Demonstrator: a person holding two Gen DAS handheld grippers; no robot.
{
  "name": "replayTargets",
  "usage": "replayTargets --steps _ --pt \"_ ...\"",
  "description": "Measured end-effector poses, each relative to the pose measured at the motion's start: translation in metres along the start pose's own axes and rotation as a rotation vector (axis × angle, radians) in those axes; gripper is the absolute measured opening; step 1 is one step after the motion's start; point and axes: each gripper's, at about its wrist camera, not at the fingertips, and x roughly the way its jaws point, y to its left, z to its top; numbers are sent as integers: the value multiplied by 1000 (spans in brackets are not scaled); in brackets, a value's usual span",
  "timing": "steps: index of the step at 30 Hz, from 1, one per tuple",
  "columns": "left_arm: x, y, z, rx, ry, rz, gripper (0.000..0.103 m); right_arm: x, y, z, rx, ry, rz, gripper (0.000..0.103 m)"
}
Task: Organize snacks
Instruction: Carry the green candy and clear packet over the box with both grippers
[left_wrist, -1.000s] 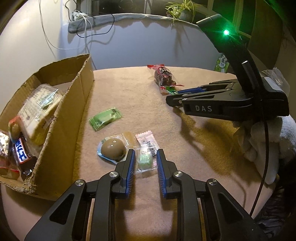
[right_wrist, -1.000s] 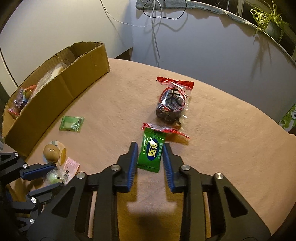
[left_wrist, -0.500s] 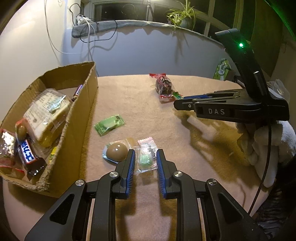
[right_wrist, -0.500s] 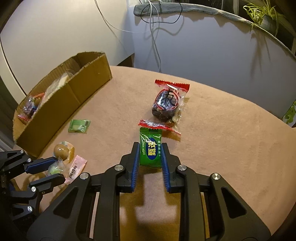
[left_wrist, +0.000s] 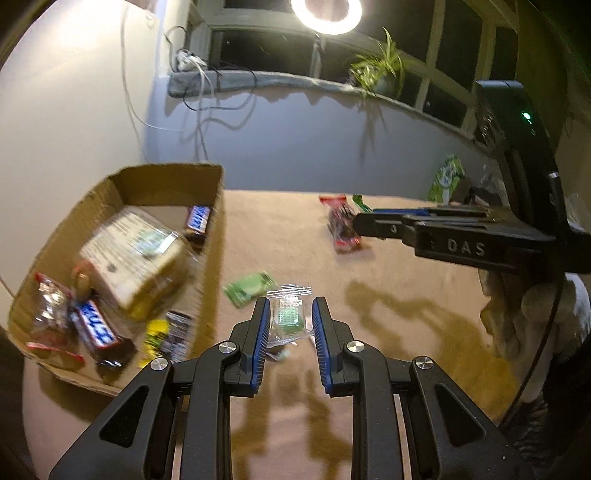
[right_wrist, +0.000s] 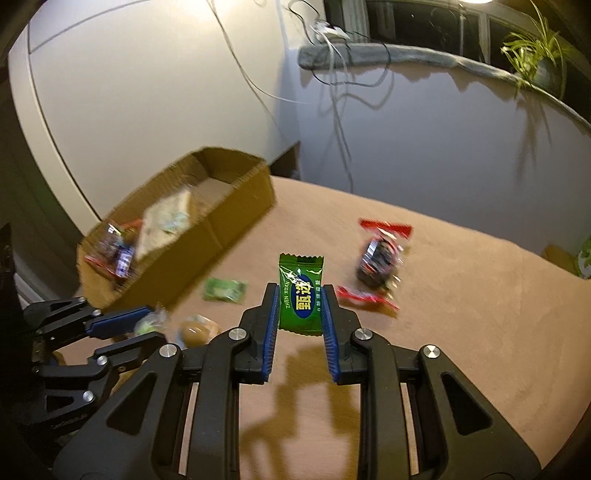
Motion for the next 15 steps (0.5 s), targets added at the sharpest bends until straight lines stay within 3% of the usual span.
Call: replayTargets --steps 15 --pt "-22 65 35 -130 -106 101 22 23 56 48 -74 -30 78 23"
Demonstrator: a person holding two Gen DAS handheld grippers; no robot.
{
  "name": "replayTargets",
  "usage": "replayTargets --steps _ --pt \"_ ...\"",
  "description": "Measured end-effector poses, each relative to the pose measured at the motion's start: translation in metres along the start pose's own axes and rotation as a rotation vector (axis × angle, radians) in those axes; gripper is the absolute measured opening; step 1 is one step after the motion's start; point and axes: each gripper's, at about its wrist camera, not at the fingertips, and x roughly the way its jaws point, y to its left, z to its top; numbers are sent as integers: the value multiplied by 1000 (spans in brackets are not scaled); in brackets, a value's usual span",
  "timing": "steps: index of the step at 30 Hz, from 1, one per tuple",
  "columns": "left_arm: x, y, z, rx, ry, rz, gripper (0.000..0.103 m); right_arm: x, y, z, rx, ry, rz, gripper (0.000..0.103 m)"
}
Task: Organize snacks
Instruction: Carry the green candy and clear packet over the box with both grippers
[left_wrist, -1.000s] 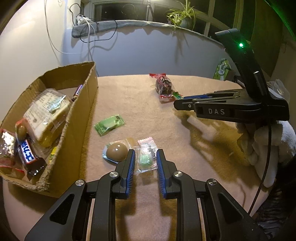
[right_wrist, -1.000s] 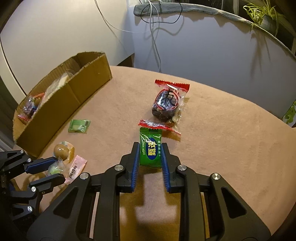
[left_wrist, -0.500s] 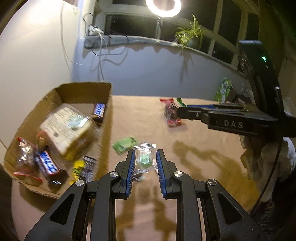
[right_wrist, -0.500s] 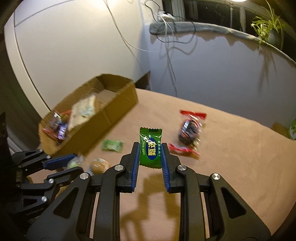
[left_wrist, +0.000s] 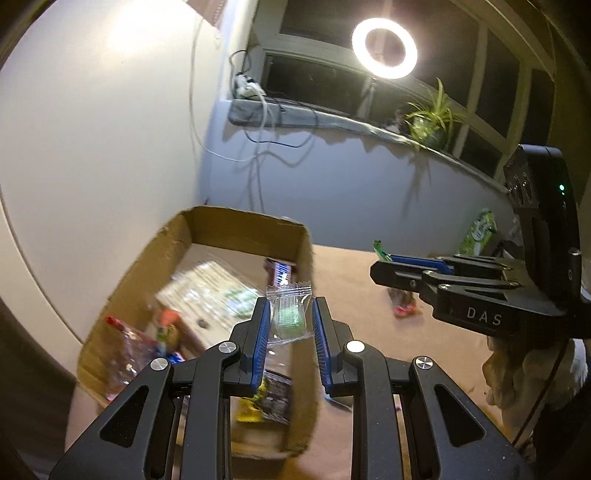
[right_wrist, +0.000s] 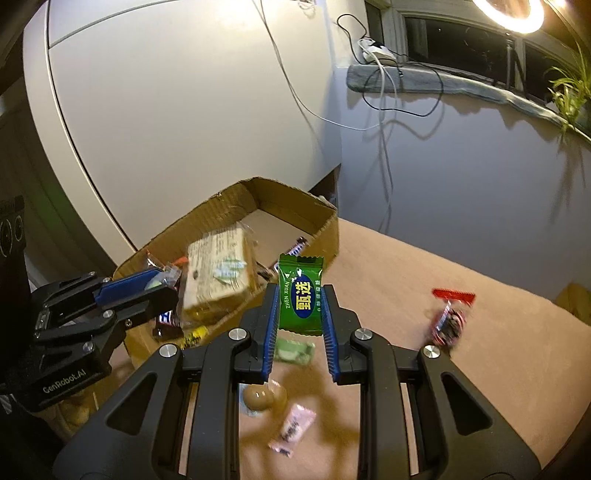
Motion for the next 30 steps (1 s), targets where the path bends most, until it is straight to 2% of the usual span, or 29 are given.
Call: replayTargets --steps 14,30 --pt "6 17 -3 -11 4 59 22 34 15 24 -27 16 54 23" --pt "5 33 -7 -28 16 84 22 68 34 27 -38 47 117 23"
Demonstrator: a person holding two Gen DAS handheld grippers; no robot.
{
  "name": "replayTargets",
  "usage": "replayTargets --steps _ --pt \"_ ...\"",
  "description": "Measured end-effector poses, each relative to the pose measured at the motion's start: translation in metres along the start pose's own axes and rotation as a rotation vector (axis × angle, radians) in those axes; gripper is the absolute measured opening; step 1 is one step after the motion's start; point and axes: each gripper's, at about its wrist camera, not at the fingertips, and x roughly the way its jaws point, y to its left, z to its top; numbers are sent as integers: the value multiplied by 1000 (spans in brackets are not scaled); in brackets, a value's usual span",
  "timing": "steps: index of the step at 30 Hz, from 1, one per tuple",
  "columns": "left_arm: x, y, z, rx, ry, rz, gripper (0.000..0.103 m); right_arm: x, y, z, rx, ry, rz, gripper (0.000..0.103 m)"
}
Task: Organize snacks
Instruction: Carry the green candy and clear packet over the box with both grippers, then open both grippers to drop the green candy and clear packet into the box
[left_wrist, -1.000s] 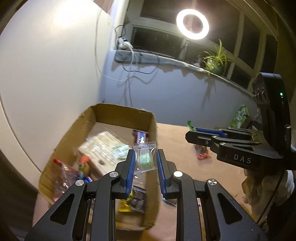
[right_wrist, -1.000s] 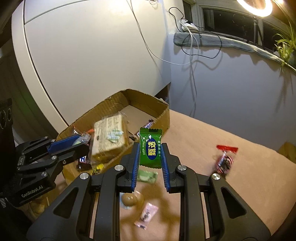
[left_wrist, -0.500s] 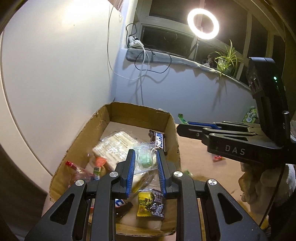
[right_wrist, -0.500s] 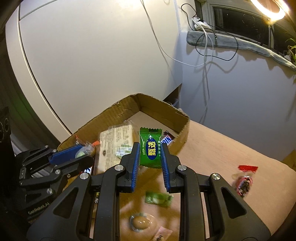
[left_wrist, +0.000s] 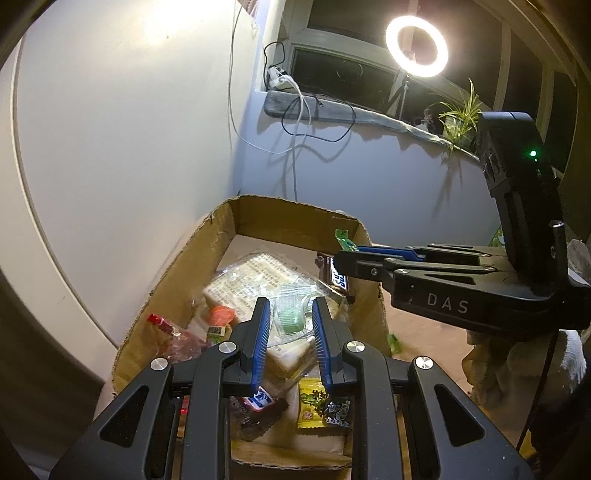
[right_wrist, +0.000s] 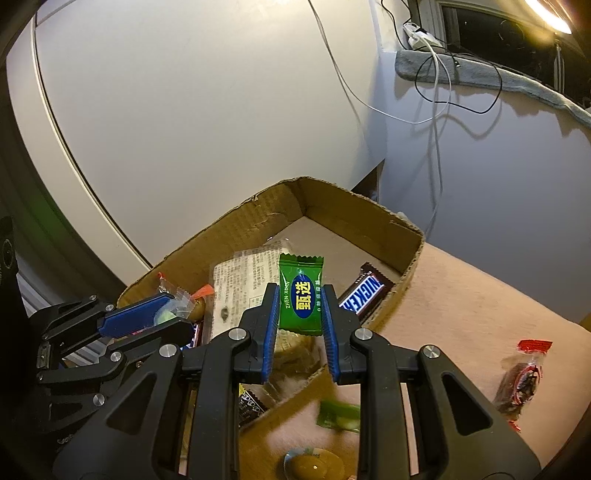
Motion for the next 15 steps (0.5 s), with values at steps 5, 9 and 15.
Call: replayTargets --steps 5,9,15 --pt "0 -1 0 5 2 0 22 4 2 -1 -6 9 7 24" --pt "1 -1 0 7 0 5 22 3 1 -1 0 2 3 24" --pt "1 -1 -1 7 -4 16 29 0 -2 -1 9 -15 -14 57"
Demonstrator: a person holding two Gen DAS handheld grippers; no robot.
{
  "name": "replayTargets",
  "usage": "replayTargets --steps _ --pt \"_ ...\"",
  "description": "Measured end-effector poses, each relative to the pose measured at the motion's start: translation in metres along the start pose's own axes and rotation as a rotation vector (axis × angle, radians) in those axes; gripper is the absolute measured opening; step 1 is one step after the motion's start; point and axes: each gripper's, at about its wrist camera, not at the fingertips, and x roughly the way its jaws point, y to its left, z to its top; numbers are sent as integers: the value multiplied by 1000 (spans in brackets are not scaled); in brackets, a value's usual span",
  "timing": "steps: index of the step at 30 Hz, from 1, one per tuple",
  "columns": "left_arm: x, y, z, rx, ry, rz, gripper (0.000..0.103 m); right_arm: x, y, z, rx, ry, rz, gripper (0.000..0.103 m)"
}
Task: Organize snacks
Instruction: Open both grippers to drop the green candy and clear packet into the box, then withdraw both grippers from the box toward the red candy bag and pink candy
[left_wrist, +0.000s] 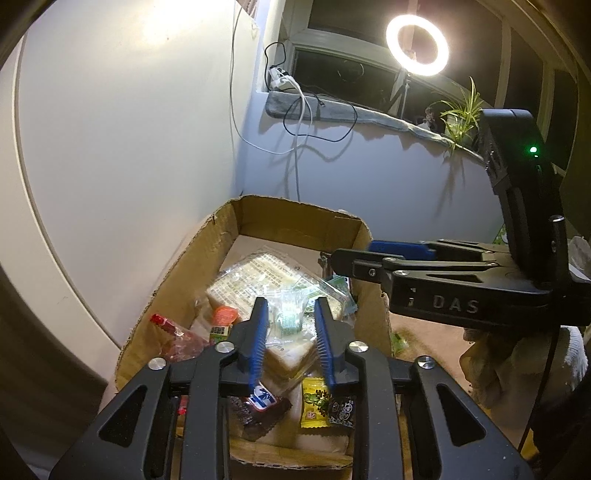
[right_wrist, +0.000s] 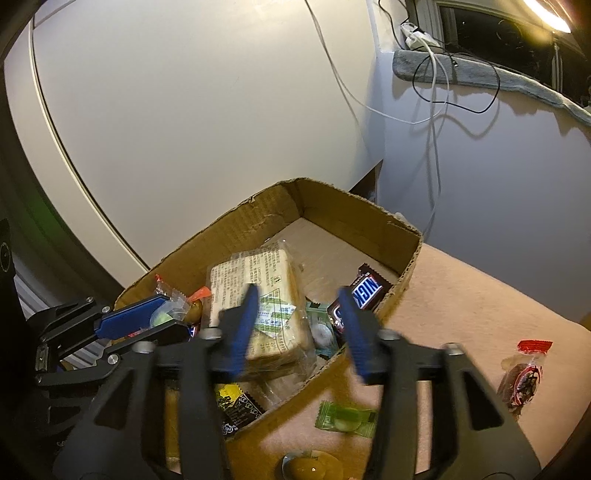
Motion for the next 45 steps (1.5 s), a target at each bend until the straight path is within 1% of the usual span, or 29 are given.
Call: replayTargets --steps 3,4,5,9,13,17,19,22,26,28,30,37,42,45 --pt "-1 0 0 1 -5 6 33 -3 0 1 -4 -11 -11 61" --pt "-1 0 0 0 -6 8 37 -4 0 1 -7 -13 -16 62" --pt "-2 1 0 0 -9 10 38 -5 0 1 -7 -15 -22 65" --pt "-4 0 0 2 -16 11 38 -12 -4 0 13 -53 -15 66" --pt "-5 -1 1 4 -20 9 38 -15 -7 0 33 -54 -11 67" --pt "-7 -3 1 7 -26 6 38 -22 -7 -2 44 -73 -9 75" --pt "-9 -5 2 11 -31 2 38 -25 -8 -3 46 -82 -7 76" --pt "-10 -9 2 17 -35 -5 38 -31 -10 -5 53 -72 2 76" --pt "-12 -15 2 28 -41 -15 38 -41 -20 -11 77 -52 -5 76" --pt "-13 -18 1 35 -41 -20 38 -47 -25 -16 78 -40 -27 76" --pt "-14 -21 0 38 -42 -27 38 -55 -33 -23 80 -30 -66 76" --pt "-15 -44 -3 76 -32 -80 38 -84 -69 -51 116 -28 -156 76" --pt "-13 -64 -10 116 -13 -120 38 -98 -94 -65 145 -33 -189 76" --pt "-9 -78 -15 140 16 -156 38 -100 -110 -74 159 -14 -221 76"
